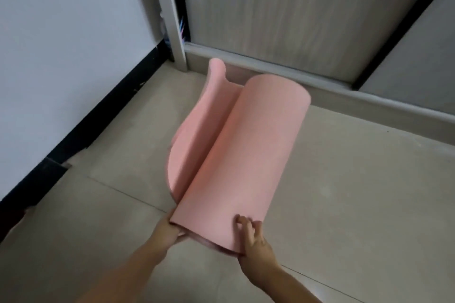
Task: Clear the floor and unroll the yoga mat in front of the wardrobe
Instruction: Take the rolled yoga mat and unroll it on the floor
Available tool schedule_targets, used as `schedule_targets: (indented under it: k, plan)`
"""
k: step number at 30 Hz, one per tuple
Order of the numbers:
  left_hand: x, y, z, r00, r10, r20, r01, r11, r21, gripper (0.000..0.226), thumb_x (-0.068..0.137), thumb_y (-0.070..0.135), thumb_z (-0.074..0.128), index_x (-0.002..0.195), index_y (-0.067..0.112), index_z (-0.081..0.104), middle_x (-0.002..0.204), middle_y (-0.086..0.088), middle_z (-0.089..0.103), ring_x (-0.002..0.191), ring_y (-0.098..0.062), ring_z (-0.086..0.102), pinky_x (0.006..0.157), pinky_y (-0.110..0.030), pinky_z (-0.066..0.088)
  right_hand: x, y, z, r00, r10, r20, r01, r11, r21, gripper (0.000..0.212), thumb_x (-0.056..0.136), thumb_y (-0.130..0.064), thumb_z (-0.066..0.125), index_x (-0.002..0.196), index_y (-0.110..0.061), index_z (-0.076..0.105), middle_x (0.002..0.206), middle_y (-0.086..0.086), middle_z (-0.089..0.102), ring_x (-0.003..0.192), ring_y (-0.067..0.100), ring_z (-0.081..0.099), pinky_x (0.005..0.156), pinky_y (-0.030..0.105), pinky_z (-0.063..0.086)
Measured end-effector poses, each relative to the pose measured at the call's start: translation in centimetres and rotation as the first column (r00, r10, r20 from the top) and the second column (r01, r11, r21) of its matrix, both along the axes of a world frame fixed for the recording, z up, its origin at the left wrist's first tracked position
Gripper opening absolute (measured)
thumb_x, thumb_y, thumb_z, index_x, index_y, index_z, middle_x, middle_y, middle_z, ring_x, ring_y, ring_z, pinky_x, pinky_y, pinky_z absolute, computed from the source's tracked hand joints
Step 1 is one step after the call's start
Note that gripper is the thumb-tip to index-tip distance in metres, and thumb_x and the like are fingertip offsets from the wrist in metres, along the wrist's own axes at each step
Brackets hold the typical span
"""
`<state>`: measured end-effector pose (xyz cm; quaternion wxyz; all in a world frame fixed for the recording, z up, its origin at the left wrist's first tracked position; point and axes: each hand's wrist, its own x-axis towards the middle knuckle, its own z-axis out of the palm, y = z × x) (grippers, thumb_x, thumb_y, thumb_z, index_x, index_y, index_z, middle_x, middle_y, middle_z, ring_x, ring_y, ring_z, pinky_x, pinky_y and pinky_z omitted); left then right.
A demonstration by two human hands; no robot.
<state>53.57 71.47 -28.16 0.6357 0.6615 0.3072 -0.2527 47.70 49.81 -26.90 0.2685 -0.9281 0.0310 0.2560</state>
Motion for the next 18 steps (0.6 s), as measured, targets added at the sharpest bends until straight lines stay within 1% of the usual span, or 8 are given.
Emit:
schedule_targets:
  k: [3,5,7,10,12,14,16,18]
  plan:
    - [0.3,2.0,-3.8,0.999,0.015,0.051,-0.014,1.0,-0.012,0.042,0.095,-0.004,0.048,0.134,0.01,0.05,0.122,-0.015,0.064,0.099,-0.026,0.062,0.093,-0.039,0.05,1.5,1.6,-4.4,0.978,0.15,0.143,-0.148,0.989,-0.023,0.083,0.077,-0.026,0.059,0.144,-0.035,0.012,0.138,0.006,0.031,0.115,0.029,0.054,0.089,0.03,0.049]
    - [0.3,3.0,-5.3,0.998,-0.004,0.059,0.006,0.999,-0.035,0.046,0.091,-0.008,0.051,0.133,0.013,0.049,0.121,-0.012,0.064,0.099,-0.026,0.063,0.094,-0.04,0.05,2.5,1.7,-5.7,0.908,0.267,0.323,-0.252,0.964,-0.09,0.091,0.063,-0.045,0.073,0.137,-0.03,0.022,0.123,0.008,0.053,0.092,0.025,0.067,0.068,0.025,0.055]
    - [0.4,3.6,-5.3,1.0,0.004,0.017,-0.003,0.998,-0.068,0.051,0.087,-0.011,0.057,0.133,0.011,0.049,0.12,-0.011,0.066,0.099,-0.025,0.063,0.097,-0.041,0.049,2.9,1.5,-4.3,0.881,0.346,0.321,-0.316,0.938,-0.144,0.1,0.058,-0.055,0.073,0.142,-0.024,0.028,0.124,0.007,0.055,0.09,0.022,0.07,0.065,0.022,0.055]
    - [1.3,4.5,-4.6,0.997,0.065,-0.051,-0.072,0.988,-0.136,0.051,0.086,-0.019,0.041,0.13,0.003,0.052,0.072,0.0,0.071,0.068,-0.012,0.062,0.094,-0.038,0.049,3.1,0.7,-2.2,0.857,0.335,0.392,-0.301,0.942,-0.149,0.091,0.067,-0.061,0.059,0.148,-0.031,0.029,0.137,-0.004,0.047,0.109,0.013,0.064,0.078,0.021,0.055]
    - [2.5,5.4,-4.2,0.987,0.156,-0.043,-0.161,0.973,-0.163,0.054,0.083,-0.02,0.028,0.125,0.003,0.054,0.057,0.002,0.064,0.055,-0.009,0.059,0.087,-0.033,0.049,2.8,-0.5,-1.6,0.846,0.163,0.507,-0.193,0.981,0.006,0.08,0.062,-0.061,0.07,0.133,-0.029,0.053,0.112,-0.013,0.065,0.082,0.0,0.069,0.065,0.011,0.054]
    - [3.9,6.7,-4.8,0.939,0.342,-0.028,-0.339,0.91,-0.237,0.045,0.086,-0.013,0.027,0.114,0.008,0.056,0.065,-0.003,0.066,0.063,-0.015,0.059,0.076,-0.031,0.048,3.2,-1.1,-1.6,0.856,-0.154,0.493,0.026,0.966,0.258,0.062,0.068,-0.039,0.081,0.124,-0.039,0.053,0.104,-0.017,0.064,0.082,-0.006,0.064,0.07,0.005,0.049]
    - [5.1,7.8,-5.9,0.854,0.517,-0.06,-0.508,0.802,-0.314,0.031,0.091,-0.003,0.028,0.091,0.007,0.057,0.061,-0.005,0.069,0.061,-0.019,0.062,0.06,-0.029,0.051,4.7,-1.5,-2.7,0.8,-0.445,0.402,0.269,0.865,0.422,0.062,0.077,-0.01,0.077,0.127,-0.03,0.047,0.116,0.003,0.062,0.1,0.006,0.064,0.085,0.021,0.049]
    - [6.6,9.0,-6.9,0.745,0.651,-0.143,-0.652,0.666,-0.363,0.023,0.083,0.001,0.03,0.068,0.012,0.044,0.056,-0.007,0.061,0.05,-0.02,0.058,0.047,-0.025,0.047,6.7,-1.6,-3.2,0.755,-0.635,0.162,0.479,0.704,0.524,0.061,0.085,-0.001,0.065,0.139,-0.013,0.041,0.133,0.023,0.05,0.119,0.032,0.056,0.098,0.041,0.044]
